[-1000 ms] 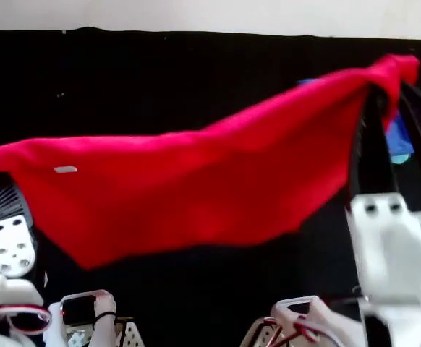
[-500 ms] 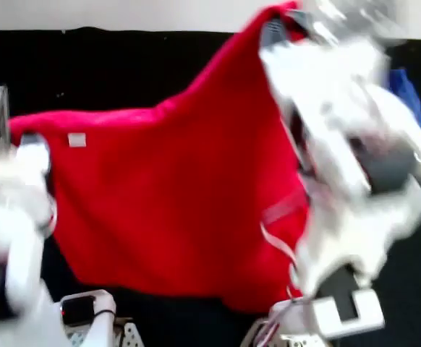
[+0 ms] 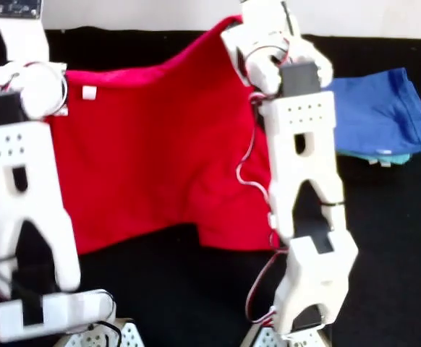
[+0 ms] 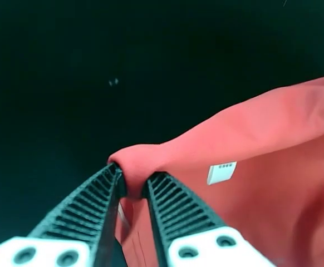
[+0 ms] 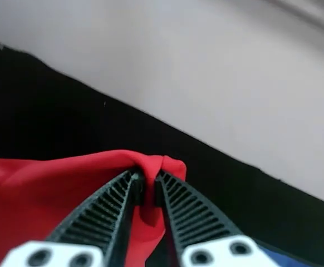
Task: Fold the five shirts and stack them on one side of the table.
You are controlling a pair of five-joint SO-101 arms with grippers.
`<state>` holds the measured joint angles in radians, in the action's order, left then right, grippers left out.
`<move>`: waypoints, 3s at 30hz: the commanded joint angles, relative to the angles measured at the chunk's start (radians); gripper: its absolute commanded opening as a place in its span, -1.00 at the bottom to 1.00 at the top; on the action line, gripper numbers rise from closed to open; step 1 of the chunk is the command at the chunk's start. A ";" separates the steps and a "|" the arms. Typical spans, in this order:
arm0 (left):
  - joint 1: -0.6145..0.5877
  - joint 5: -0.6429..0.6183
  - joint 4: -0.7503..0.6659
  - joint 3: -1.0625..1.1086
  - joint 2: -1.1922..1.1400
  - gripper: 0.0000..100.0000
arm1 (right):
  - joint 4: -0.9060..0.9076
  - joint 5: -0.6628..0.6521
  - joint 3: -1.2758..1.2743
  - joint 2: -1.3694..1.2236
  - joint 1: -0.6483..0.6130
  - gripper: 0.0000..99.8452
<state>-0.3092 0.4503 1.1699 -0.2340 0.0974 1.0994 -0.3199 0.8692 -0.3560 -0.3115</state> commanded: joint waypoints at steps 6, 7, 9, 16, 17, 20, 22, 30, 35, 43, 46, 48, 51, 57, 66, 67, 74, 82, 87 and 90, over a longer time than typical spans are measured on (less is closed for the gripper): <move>0.002 0.011 0.000 -0.101 -0.211 -0.98 | -0.027 0.009 0.007 -0.153 0.012 -0.99; 0.001 0.012 0.000 -0.099 -0.228 -0.98 | -0.027 0.009 0.007 -0.173 0.012 -0.99; -0.010 0.012 0.000 -0.097 -0.269 -0.98 | -0.025 0.009 0.004 -0.206 0.012 -0.99; -0.048 0.112 0.028 -0.102 -0.394 -0.98 | 0.136 0.009 0.012 -0.271 0.007 -0.99; -0.053 0.118 0.044 -0.102 -0.394 -0.98 | 0.166 0.009 0.012 -0.263 0.008 -0.99; -0.051 0.155 0.126 -0.105 -0.394 -0.98 | 0.262 0.012 0.012 -0.229 0.012 -0.99; -0.051 0.201 0.206 -0.114 -0.394 -0.98 | 0.329 0.054 0.012 -0.206 0.012 -0.99; -0.108 0.460 0.457 -0.151 -0.394 -0.98 | 0.535 0.144 0.012 -0.131 0.010 -0.99; -0.159 0.559 0.565 -0.200 -0.394 -0.98 | 0.650 0.143 0.012 -0.061 0.012 -0.99; -0.176 0.562 0.591 -0.093 -0.283 -0.98 | 0.665 0.144 -0.042 0.058 0.054 -0.99; -0.153 0.592 0.588 0.061 -0.202 -0.98 | 0.665 0.143 -0.199 0.111 0.056 -0.99; -0.148 0.626 0.582 0.159 -0.156 -0.98 | 0.661 0.143 -0.325 0.163 0.054 -0.99; -0.153 0.632 0.514 0.282 -0.099 -0.98 | 0.621 0.141 -0.501 0.265 0.058 -0.99; -0.147 0.632 0.427 0.460 -0.045 -0.98 | 0.455 0.100 -0.888 0.470 0.062 -0.99; -0.151 0.632 0.388 0.527 -0.045 -0.98 | 0.389 0.098 -1.155 0.633 0.074 -0.99; -0.148 0.632 0.385 0.544 -0.045 -0.98 | 0.372 0.098 -1.184 0.633 0.074 -0.99; -0.133 0.634 0.384 0.624 -0.036 -0.98 | 0.285 0.098 -1.342 0.639 0.073 -0.99; -0.134 0.634 0.327 0.628 -0.044 -0.98 | 0.288 0.071 -1.362 0.639 0.073 -0.99; -0.136 0.634 0.327 0.630 -0.045 -0.98 | 0.292 0.060 -1.368 0.639 0.073 -0.99; -0.150 0.634 0.327 0.625 -0.045 -0.98 | 0.297 0.060 -1.374 0.639 0.068 -0.98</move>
<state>-0.4519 1.0733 1.5029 0.3982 0.0192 1.3924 -0.2478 -0.5056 0.2455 -0.2532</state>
